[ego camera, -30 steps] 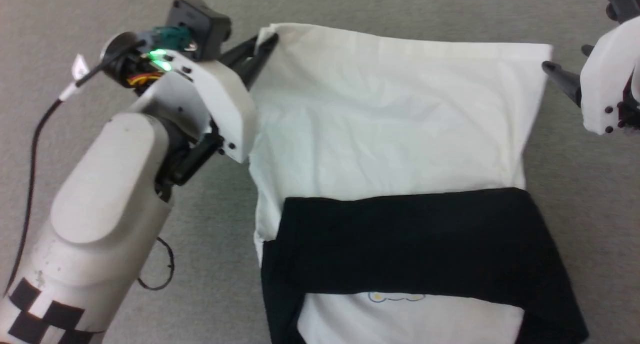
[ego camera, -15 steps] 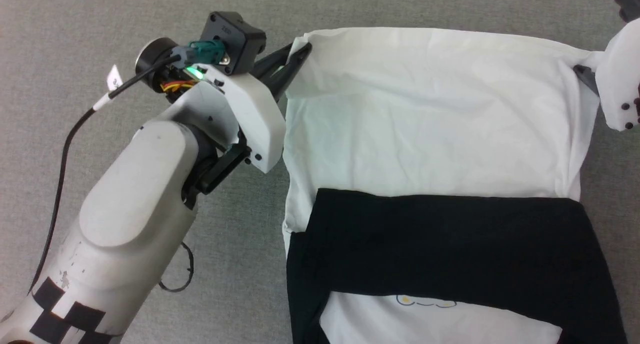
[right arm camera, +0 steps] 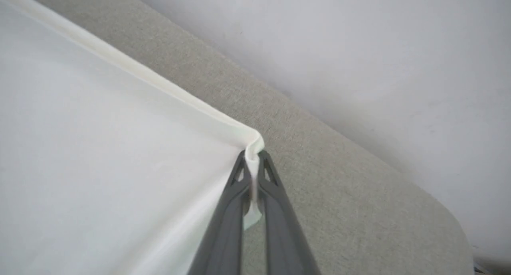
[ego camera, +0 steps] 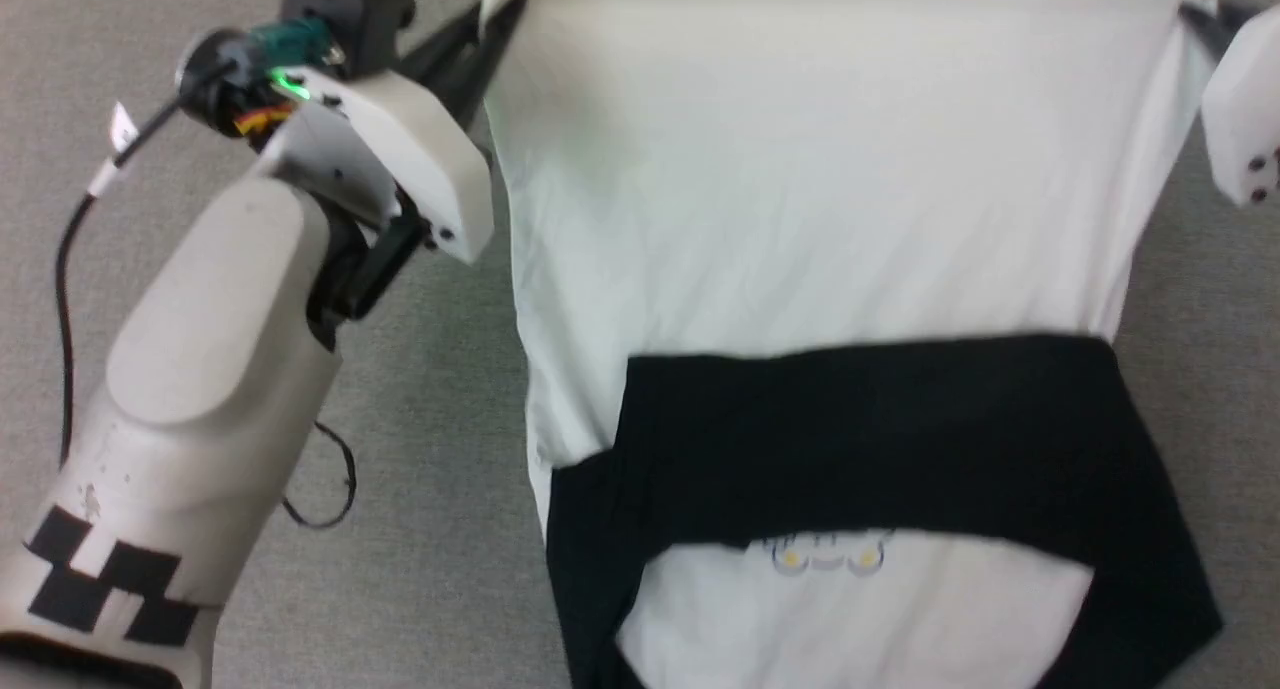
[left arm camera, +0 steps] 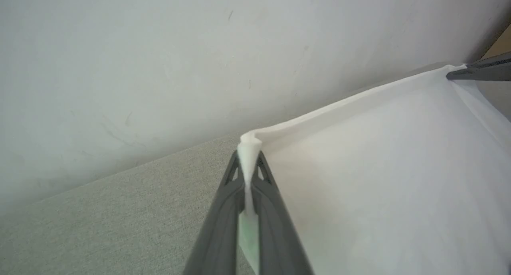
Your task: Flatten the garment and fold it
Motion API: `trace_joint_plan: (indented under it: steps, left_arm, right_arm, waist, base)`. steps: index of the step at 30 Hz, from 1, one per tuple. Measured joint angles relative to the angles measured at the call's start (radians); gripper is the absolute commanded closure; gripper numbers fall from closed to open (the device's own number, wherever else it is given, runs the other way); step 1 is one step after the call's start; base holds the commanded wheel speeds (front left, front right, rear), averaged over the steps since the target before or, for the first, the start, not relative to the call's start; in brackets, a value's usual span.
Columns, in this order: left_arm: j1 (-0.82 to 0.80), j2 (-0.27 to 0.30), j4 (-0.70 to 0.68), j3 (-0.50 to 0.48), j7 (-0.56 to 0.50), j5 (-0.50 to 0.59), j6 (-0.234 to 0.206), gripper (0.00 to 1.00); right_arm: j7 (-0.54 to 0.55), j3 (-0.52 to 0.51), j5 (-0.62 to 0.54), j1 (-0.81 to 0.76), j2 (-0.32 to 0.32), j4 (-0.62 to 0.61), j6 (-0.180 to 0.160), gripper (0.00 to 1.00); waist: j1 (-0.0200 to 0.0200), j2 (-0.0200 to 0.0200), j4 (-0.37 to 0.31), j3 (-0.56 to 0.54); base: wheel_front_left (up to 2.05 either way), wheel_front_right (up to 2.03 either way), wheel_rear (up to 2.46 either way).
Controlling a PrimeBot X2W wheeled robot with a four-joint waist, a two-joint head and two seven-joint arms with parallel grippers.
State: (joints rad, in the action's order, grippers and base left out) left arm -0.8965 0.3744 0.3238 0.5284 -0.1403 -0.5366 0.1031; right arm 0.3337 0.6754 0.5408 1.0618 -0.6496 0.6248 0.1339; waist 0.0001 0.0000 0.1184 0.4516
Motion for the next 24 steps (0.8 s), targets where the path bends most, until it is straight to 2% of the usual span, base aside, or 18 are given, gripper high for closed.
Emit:
trace_joint_plan:
  steps: [8, 14, 20, 24]
  left_arm:
    - [-0.103, -0.034, 0.120, -0.038, 0.173, 0.031, -0.018, 1.00]
    - [-0.097, -0.036, 0.172, -0.005, 0.207, 0.046, -0.015, 1.00]
    - [0.073, 0.013, 0.083, 0.021, 0.197, 0.040, -0.011, 1.00]
    - [0.247, 0.065, -0.056, 0.031, 0.141, 0.003, -0.036, 1.00]
  right_arm:
    - [-0.268, -0.008, -0.060, 0.099, 0.052, 0.117, 0.000, 1.00]
    - [-0.394, 0.002, -0.032, 0.077, 0.072, 0.165, 0.000, 1.00]
    - [-0.457, 0.034, 0.053, -0.079, 0.051, 0.106, -0.001, 1.00]
    - [-0.457, 0.043, 0.118, -0.216, 0.008, 0.006, -0.001, 1.00]
  waist:
    - [0.0000, 0.0000, -0.037, -0.038]
    - [0.0000, 0.0000, -0.044, -0.084]
    - [-0.0001, 0.0000, -0.047, -0.160]
    - [-0.0002, 0.0000, -0.048, -0.222]
  base:
    - [0.00, 0.00, 0.00]
    - [0.00, 0.00, 0.00]
    - [0.00, 0.00, 0.00]
    - [0.00, 0.00, 0.00]
